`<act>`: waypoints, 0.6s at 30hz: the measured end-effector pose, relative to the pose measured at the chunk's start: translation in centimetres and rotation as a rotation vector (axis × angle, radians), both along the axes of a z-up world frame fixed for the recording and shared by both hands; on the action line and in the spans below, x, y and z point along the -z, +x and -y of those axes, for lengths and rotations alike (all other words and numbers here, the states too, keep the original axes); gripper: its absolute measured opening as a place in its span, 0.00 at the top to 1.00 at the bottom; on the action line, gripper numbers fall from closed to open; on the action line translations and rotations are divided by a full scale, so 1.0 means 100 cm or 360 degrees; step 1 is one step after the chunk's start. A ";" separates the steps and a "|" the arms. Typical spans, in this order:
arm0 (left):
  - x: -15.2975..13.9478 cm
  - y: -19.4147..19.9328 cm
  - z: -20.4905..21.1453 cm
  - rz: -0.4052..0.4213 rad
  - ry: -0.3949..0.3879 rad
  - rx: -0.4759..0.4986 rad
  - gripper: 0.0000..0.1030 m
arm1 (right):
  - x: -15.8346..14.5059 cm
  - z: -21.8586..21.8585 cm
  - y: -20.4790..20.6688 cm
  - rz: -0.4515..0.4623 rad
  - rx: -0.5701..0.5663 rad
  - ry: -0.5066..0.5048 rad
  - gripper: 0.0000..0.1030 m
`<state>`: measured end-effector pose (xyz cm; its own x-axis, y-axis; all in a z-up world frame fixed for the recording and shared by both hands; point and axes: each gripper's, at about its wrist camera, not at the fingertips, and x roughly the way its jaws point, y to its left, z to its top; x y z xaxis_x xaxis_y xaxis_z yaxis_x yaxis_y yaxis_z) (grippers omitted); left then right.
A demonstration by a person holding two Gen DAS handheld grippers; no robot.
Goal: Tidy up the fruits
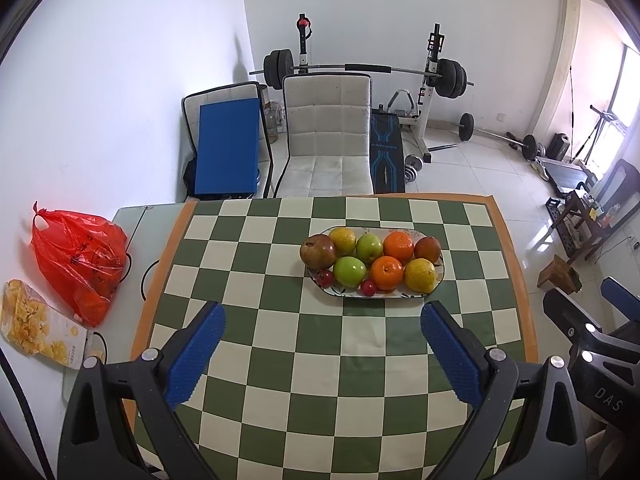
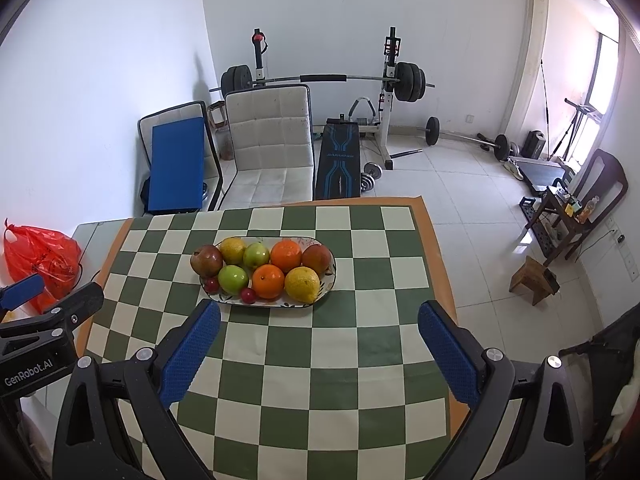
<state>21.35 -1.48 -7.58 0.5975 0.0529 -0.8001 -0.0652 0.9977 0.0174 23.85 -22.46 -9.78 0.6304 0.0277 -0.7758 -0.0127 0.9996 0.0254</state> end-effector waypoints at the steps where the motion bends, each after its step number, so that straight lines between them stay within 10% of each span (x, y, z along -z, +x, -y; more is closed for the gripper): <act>1: 0.000 0.000 0.000 -0.0001 0.0000 -0.0001 0.03 | 0.002 0.000 0.001 0.0000 0.0001 -0.0001 0.02; 18: 0.000 -0.001 0.000 0.0004 -0.0005 0.0007 0.03 | 0.015 0.001 0.005 -0.0022 -0.0012 -0.0001 0.02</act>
<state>21.23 -1.44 -7.61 0.5998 0.0480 -0.7987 -0.0608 0.9980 0.0143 24.32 -22.54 -11.24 0.6192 0.0317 -0.7846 -0.0199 0.9995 0.0247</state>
